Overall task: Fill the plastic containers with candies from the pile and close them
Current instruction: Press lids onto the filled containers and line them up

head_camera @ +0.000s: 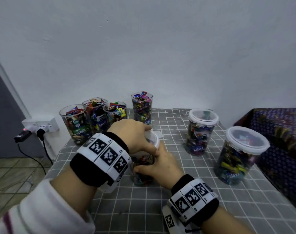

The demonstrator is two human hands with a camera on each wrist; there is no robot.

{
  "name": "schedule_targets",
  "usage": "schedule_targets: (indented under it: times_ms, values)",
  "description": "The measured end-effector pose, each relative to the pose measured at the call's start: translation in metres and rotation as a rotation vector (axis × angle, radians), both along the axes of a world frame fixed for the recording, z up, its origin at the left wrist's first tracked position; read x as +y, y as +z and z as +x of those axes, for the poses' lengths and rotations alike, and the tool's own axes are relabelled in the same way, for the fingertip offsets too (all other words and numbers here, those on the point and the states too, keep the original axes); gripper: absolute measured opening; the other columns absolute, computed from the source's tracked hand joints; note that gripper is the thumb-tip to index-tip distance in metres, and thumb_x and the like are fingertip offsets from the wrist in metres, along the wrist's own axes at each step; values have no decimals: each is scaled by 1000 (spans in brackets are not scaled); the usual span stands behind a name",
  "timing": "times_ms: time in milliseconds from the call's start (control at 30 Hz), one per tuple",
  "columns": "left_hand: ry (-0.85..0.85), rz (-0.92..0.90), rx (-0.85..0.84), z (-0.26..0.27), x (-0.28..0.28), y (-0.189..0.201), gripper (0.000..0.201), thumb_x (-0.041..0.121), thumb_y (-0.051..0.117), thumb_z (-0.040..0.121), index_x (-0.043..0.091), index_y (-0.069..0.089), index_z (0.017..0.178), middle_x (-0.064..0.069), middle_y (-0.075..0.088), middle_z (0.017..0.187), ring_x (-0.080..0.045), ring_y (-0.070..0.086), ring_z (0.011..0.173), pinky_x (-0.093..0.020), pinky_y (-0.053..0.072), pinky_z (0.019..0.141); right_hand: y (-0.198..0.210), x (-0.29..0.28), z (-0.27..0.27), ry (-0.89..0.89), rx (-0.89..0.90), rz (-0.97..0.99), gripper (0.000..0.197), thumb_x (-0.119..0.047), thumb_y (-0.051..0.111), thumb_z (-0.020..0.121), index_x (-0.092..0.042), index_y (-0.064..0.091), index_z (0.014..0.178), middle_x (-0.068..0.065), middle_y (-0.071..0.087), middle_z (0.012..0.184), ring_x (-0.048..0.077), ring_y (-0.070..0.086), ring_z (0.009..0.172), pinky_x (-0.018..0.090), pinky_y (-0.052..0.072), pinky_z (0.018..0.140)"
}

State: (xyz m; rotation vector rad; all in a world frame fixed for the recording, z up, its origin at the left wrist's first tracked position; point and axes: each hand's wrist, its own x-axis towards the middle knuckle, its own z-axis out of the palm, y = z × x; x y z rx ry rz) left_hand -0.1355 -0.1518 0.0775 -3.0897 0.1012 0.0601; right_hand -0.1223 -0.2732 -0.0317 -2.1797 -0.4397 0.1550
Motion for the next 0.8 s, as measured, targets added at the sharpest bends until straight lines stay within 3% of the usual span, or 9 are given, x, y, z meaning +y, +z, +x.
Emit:
schedule_targets:
  times_ms: [100,233,300,367,433,567,667,733,800]
  values:
    - [-2,-56,-34,-4,4,-8,90,79,56,64,39,34,142,5,54,134,-20,50,122,-32,44,93,0,-1,0,10,-2,6,90,-43,81,63,-32,29,135,-4,60,119,20,55,113,32,46,89]
    - [-1,-257,-37,-13,17,-25,116,90,37,47,32,24,147,10,31,151,-11,35,136,-29,32,107,-3,-1,1,20,-4,98,123,-36,84,62,-37,-6,145,0,57,128,22,54,117,36,45,95]
    - [23,-440,-74,-18,21,-34,124,88,33,39,29,24,148,12,24,153,-7,28,138,-25,25,109,-5,0,3,8,-12,124,136,-33,85,62,-47,-27,136,0,48,139,21,50,124,37,41,102]
    - [46,-645,-115,-22,25,-42,122,82,46,42,25,26,147,10,24,154,-5,26,139,-23,23,111,-9,1,5,-8,-51,175,138,-32,86,59,-61,-35,119,-3,41,146,19,47,127,38,39,105]
    - [52,-772,-141,-23,28,-51,121,78,55,44,23,27,147,10,22,154,-3,23,139,-25,20,115,-11,-1,8,-21,-98,210,136,-32,85,58,-67,-33,115,-5,37,148,17,46,129,39,39,106]
    - [35,-898,-146,-24,32,-57,109,70,70,56,23,31,145,15,25,151,1,24,137,-24,21,114,-11,-5,8,32,-128,182,118,-31,82,64,-60,-11,130,-9,38,146,14,44,129,39,39,105]
    - [37,-1125,-87,-23,38,-53,74,27,74,76,19,39,141,13,33,146,1,32,131,-19,28,108,-12,-9,7,46,-106,250,99,-35,78,57,-57,13,129,-18,50,130,12,54,117,42,45,99]
    - [60,-1296,-5,-21,45,-51,67,16,76,74,24,47,134,15,40,142,-4,45,124,-27,40,105,-10,-9,7,54,-92,256,95,-37,77,56,-53,19,129,-20,51,127,10,55,115,42,46,99]
    - [102,-1452,74,-19,52,-52,59,16,70,63,29,57,120,14,51,133,-4,56,108,-28,48,94,-9,-9,7,58,-85,248,94,-35,77,57,-51,19,129,-20,51,127,10,54,115,42,45,99]
